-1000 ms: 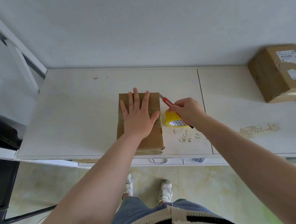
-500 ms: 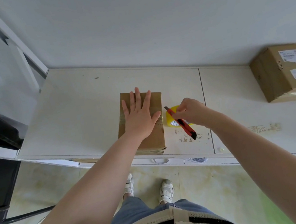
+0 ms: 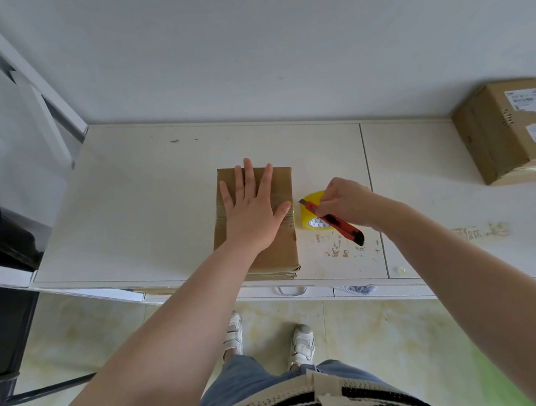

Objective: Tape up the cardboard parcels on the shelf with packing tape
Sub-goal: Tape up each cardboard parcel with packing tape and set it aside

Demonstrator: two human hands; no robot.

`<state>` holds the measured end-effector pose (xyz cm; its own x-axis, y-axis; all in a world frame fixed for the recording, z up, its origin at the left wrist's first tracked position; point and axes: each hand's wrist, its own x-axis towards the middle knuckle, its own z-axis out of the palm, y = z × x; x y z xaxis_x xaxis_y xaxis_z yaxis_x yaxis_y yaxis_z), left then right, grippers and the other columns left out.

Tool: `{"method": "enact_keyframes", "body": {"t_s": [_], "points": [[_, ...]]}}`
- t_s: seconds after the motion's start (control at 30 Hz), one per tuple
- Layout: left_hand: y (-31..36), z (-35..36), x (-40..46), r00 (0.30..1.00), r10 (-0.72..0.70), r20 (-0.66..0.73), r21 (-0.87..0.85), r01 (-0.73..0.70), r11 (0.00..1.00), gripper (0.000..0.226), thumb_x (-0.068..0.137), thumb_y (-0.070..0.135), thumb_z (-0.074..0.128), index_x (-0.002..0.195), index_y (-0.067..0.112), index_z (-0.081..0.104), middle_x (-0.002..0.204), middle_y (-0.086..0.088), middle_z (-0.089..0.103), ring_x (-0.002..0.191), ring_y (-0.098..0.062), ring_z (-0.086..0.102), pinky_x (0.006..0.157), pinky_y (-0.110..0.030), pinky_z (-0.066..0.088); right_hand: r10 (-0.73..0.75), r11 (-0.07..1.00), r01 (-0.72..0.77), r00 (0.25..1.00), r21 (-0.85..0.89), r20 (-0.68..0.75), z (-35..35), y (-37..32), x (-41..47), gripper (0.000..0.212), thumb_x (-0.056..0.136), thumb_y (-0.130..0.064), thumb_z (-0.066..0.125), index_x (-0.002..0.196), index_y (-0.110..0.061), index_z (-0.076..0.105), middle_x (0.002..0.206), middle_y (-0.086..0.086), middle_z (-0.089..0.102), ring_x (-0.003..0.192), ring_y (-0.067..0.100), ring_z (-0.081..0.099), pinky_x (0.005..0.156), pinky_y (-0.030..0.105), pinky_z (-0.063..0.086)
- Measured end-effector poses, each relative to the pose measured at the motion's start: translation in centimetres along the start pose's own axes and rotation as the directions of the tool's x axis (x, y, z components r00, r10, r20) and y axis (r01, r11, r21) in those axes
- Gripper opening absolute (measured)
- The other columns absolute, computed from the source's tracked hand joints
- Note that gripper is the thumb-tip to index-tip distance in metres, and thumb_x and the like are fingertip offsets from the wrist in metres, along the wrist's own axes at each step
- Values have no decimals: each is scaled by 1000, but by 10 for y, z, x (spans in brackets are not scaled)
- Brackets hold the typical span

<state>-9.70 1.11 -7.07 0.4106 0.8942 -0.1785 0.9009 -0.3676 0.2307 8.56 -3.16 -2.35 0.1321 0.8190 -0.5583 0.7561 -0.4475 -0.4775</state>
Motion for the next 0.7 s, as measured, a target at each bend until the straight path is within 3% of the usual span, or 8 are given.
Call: {"method": "enact_keyframes", "body": {"t_s": [0.1, 0.2, 0.27, 0.37, 0.47, 0.6, 0.63, 0.7], "points": [[-1, 0, 0, 1000, 3, 9, -13, -3, 1000, 75, 100, 58, 29, 157, 29, -11, 161, -9, -27, 148, -27, -25, 115, -50, -19, -28, 998, 35, 993, 56, -112, 6, 3, -1, 32, 92, -24, 55, 69, -2, 58, 77, 8, 48, 64, 19, 45, 75, 33, 39], [-1, 0, 0, 1000, 7, 20, -6, -7, 1000, 75, 101, 58, 27, 157, 28, -12, 161, -10, -27, 148, -28, -25, 115, -51, -19, 29, 890, 135, 937, 436, -349, 9, 16, -8, 32, 98, -18, 51, 68, -6, 50, 64, 5, 43, 56, 16, 39, 56, 27, 34], [-1, 0, 0, 1000, 5, 20, -9, -5, 1000, 75, 101, 58, 28, 157, 27, -12, 161, -11, -27, 148, -28, -25, 115, -51, -19, 163, 787, 171, 869, 592, -468, 8, 38, -6, 29, 99, -18, 50, 73, -4, 54, 68, 9, 47, 62, 19, 44, 61, 30, 37], [1, 0, 0, 1000, 3, 22, -9, -3, 1000, 76, 101, 56, 30, 157, 27, -11, 161, -12, -27, 149, -29, -24, 116, -52, -18, 314, 848, -27, 830, 528, -461, 15, 77, 0, 29, 101, -22, 47, 84, -1, 58, 71, 11, 53, 62, 23, 47, 58, 31, 35], [1, 0, 1, 1000, 8, 20, -11, -8, 1000, 76, 101, 57, 31, 157, 27, -11, 161, -12, -27, 149, -29, -24, 116, -52, -17, 343, 892, -198, 881, 406, -325, 30, 102, 2, 27, 102, -21, 48, 95, 1, 62, 69, 10, 55, 52, 20, 44, 48, 27, 32], [1, -2, 1, 1000, 6, 27, -17, -6, 1000, 76, 101, 56, 32, 157, 27, -11, 161, -12, -27, 148, -28, -25, 116, -52, -17, 415, 905, -353, 855, 236, -313, 34, 102, 7, 27, 100, -31, 52, 111, -7, 56, 102, 13, 57, 74, 23, 55, 60, 30, 41], [1, -2, 0, 1000, 7, 25, -13, -6, 1000, 76, 101, 56, 31, 157, 26, -11, 161, -12, -27, 148, -28, -25, 115, -52, -18, 415, 907, -351, 834, 230, -363, 30, 95, 9, 30, 99, -33, 52, 117, -9, 54, 113, 13, 54, 87, 26, 58, 68, 32, 44], [1, -1, 0, 1000, 11, 21, -7, -11, 1000, 76, 101, 56, 30, 157, 26, -11, 161, -12, -27, 149, -29, -24, 115, -51, -19, 249, 962, -159, 841, 220, -480, 18, 72, 15, 31, 96, -30, 57, 122, -14, 55, 123, 10, 51, 105, 26, 57, 84, 34, 46]]}}
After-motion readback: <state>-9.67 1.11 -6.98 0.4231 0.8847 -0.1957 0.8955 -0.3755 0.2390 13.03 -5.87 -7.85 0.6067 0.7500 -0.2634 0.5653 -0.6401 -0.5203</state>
